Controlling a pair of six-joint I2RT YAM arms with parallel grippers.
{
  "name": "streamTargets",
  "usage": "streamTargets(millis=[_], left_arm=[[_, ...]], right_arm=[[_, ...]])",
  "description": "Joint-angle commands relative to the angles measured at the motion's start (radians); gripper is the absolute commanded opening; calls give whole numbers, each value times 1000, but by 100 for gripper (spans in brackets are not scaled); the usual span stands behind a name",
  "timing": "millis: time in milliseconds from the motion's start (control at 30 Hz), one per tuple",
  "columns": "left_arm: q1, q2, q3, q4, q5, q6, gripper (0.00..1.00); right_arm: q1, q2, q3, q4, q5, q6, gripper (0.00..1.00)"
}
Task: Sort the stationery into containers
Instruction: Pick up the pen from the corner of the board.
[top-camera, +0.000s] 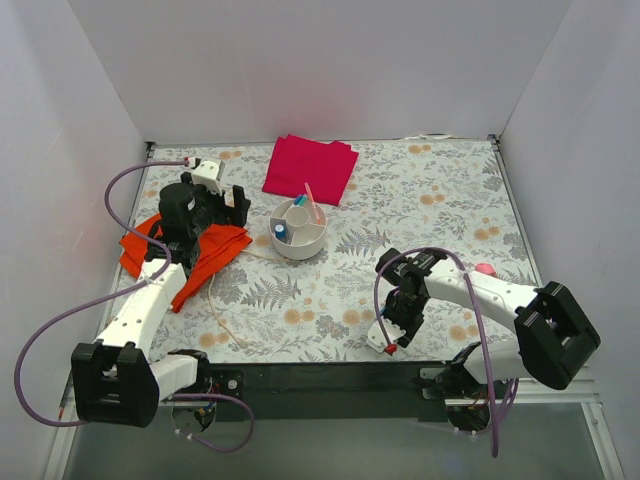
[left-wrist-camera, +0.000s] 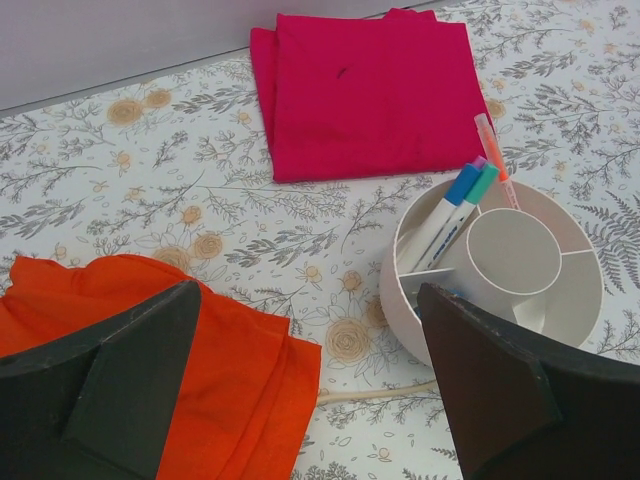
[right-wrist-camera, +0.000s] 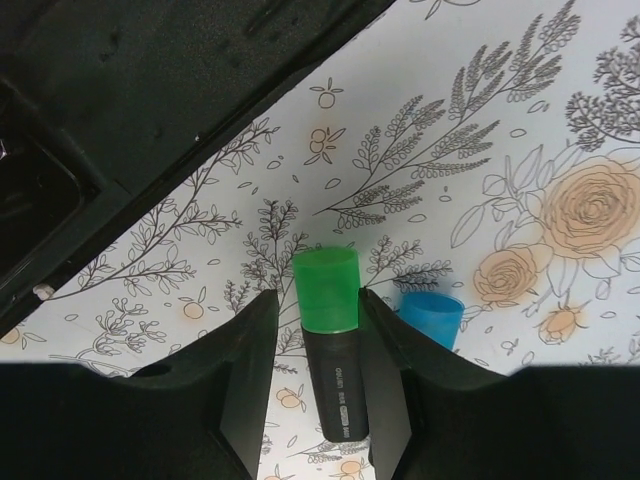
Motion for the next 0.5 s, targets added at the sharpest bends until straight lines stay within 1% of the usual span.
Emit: streamTargets(millis=[0, 167, 300, 333, 400, 433, 467], left_arm=[[18, -12, 23, -5, 6, 14, 91], [31, -18, 3, -5, 8, 9, 91], [38, -23, -9, 0, 17, 3, 91], [38, -23, -12, 1, 17, 1, 91], [39, -23, -20, 10, 21, -3, 91], [39, -24, -21, 13, 21, -3, 91], [41, -26, -23, 16, 21, -5, 91]], right_arm=[[5, 22, -24, 4, 16, -29, 46], [11, 34, -56, 70, 36, 0, 45], [14, 54, -64, 115, 45, 43, 41], [17, 57, -70, 124, 54, 52, 34], [20, 67, -70, 133, 64, 80, 26], [20, 68, -52, 121, 73, 92, 18], [20, 56, -33, 107, 79, 105, 14]])
